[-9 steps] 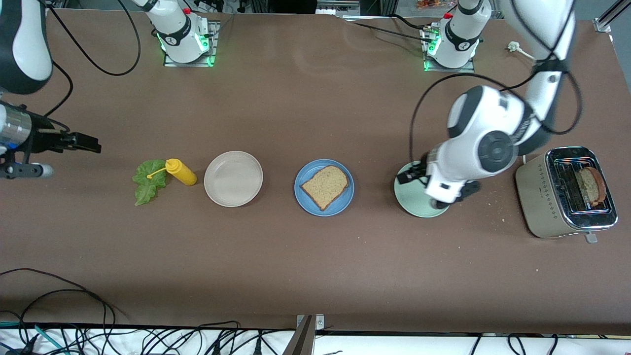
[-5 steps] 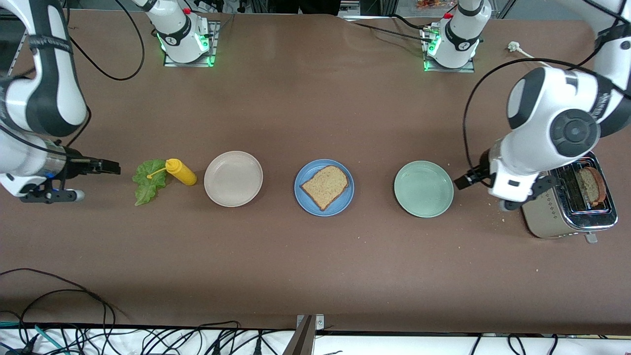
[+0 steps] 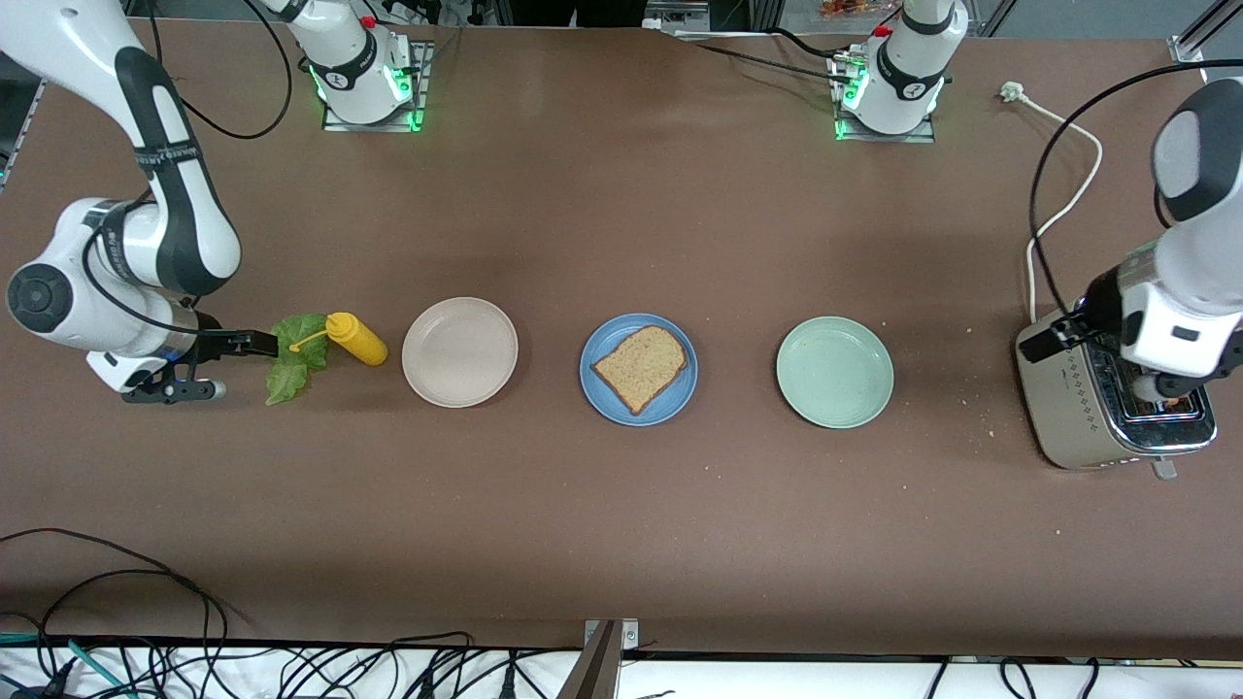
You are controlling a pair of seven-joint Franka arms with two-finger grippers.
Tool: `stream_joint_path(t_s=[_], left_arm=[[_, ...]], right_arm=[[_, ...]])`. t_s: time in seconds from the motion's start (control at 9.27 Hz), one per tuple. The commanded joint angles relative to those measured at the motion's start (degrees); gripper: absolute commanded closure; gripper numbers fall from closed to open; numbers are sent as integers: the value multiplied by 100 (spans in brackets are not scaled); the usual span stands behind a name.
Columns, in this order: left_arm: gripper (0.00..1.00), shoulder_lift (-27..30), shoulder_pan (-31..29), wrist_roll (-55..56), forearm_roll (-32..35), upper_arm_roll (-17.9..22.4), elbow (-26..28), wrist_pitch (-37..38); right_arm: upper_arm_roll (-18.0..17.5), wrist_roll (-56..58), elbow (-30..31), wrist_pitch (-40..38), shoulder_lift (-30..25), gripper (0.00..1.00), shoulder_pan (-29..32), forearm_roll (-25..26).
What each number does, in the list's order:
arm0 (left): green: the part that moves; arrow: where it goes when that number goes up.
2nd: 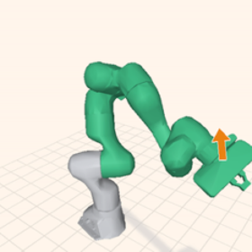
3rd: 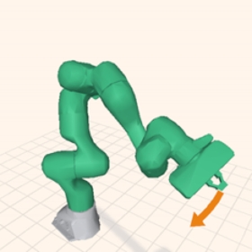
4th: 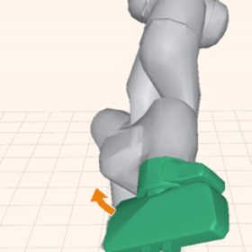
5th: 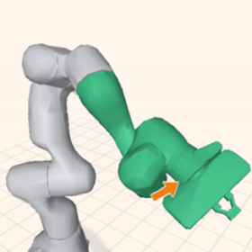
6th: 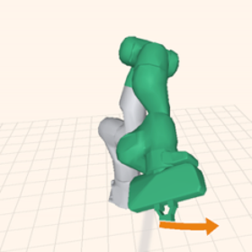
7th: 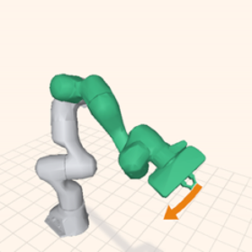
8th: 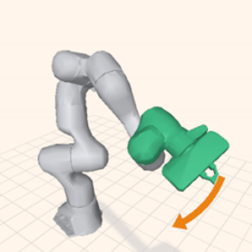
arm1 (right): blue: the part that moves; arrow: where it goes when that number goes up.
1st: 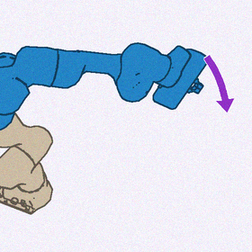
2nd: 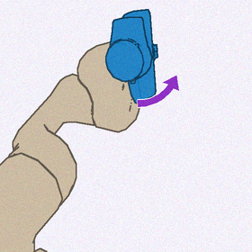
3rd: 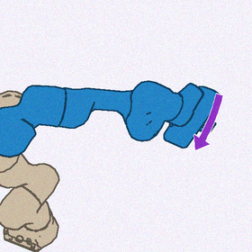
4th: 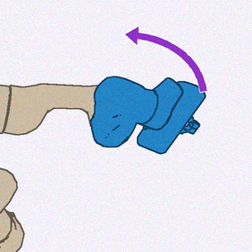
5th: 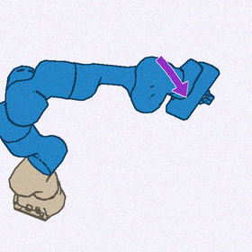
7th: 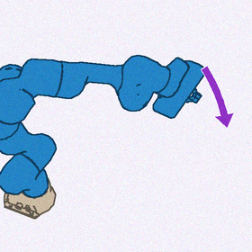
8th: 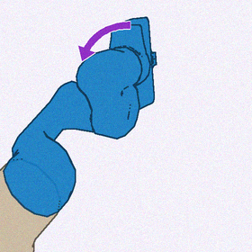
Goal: Make sandwich in blue plate with both arms
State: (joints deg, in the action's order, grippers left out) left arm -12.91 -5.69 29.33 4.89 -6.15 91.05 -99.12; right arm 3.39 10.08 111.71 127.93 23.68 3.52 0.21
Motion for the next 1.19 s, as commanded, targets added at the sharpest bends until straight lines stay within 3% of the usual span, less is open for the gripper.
stream_joint_path(t_s=[0.0,0.32,0.43,0.54,0.65,0.86,0.97,1.08], left_arm=[[0,61,-721,-995,170,-80,-157,191],[0,26,-1424,-2050,188,-80,-236,183],[1,-1,-1609,-2350,318,-80,-236,165],[2,-97,-1689,-2500,502,-80,-236,139],[2,-237,-1725,-2537,591,-80,-245,121],[1,-405,-1901,-2851,601,-80,-254,-36],[1,-466,-1997,-2906,583,-80,-254,-98],[0,-493,-2006,-2915,548,-89,-254,-107]], right_arm=[[-49,267,176,574,425,0,210,-4],[-75,267,176,636,646,0,246,-416],[-75,276,176,663,734,8,255,-417],[-84,284,176,655,795,40,255,-417],[-93,302,167,646,787,61,246,-417],[-93,302,97,663,752,94,246,-408],[-93,311,53,663,735,100,246,-408],[-84,363,-8,620,639,100,246,-408]])
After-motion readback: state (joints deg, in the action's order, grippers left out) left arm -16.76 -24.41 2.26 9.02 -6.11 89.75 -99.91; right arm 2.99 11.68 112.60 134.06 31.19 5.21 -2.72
